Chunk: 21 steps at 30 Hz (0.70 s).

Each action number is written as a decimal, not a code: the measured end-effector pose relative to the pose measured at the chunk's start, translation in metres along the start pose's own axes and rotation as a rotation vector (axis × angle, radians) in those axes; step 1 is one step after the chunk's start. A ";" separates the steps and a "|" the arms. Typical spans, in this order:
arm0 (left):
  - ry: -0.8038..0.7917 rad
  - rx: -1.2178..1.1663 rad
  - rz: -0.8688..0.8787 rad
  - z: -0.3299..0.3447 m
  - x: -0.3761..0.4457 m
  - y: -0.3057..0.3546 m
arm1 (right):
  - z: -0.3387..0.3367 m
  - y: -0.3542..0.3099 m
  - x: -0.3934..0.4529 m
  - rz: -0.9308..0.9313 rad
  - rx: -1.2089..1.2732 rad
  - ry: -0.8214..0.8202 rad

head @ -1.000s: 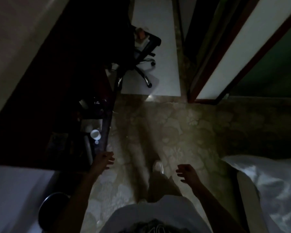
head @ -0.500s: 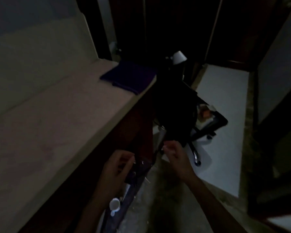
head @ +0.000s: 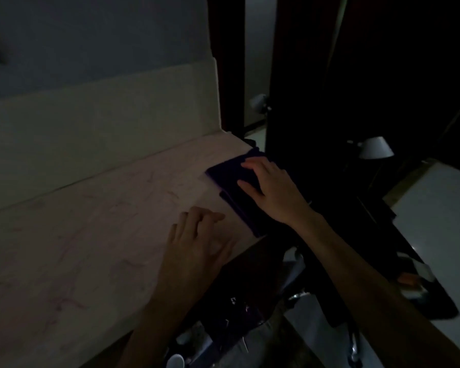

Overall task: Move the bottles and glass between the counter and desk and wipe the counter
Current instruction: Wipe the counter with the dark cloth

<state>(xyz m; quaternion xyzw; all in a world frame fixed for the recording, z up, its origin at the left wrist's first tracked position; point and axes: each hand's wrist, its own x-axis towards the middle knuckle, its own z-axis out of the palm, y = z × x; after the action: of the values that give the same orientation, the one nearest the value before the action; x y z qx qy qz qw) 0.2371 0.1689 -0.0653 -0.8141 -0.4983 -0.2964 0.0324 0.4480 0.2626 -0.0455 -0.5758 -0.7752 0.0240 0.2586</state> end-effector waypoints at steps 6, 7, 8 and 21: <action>0.011 0.168 -0.118 0.028 -0.005 0.024 | 0.019 0.037 0.006 -0.135 -0.120 -0.256; 0.006 0.222 -0.122 0.030 -0.004 0.026 | 0.020 0.039 0.010 -0.166 -0.112 -0.282; -0.006 0.265 -0.122 0.031 -0.003 0.029 | 0.019 0.041 0.013 -0.199 -0.102 -0.310; -0.078 0.340 -0.360 0.030 -0.006 0.047 | 0.013 0.058 0.017 -0.389 -0.070 -0.413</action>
<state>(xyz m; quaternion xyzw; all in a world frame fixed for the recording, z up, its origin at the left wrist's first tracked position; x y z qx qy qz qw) 0.2876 0.1509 -0.0818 -0.7060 -0.6788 -0.1777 0.0963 0.4906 0.3007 -0.0699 -0.4079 -0.9077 0.0638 0.0749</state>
